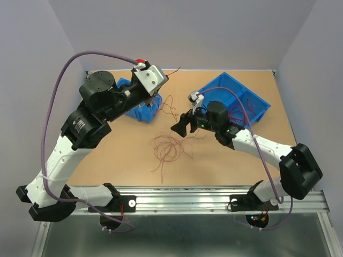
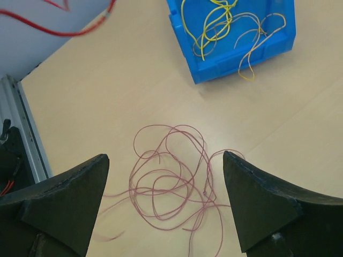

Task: Untangle the cables

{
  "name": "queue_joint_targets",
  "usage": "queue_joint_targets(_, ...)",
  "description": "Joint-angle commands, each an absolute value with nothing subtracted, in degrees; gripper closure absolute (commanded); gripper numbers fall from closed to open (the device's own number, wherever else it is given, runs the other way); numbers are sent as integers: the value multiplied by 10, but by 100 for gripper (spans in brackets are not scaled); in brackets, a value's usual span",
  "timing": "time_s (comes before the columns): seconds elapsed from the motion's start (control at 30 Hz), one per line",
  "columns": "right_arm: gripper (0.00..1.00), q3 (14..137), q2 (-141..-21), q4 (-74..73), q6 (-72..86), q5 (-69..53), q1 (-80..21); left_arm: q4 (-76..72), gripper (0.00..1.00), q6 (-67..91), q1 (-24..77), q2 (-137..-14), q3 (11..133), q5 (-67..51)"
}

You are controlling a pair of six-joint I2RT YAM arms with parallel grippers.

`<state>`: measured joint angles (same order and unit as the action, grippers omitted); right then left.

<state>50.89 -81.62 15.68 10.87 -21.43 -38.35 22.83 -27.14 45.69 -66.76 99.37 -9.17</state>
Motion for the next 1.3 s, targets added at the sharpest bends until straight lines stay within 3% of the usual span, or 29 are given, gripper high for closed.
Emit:
queue_joint_targets(0.0,8,489,-772,224,93,-233,-382,203,100,-251,460,-663,984,-90)
queue_joint_targets(0.7,3,381,-656,371,60,-301,-402,174,100,-235,460,-664,959,-106)
queue_joint_targets(1.27,5,367,-612,380,41,-232,-439,208,100,-214,460,-703,980,-140)
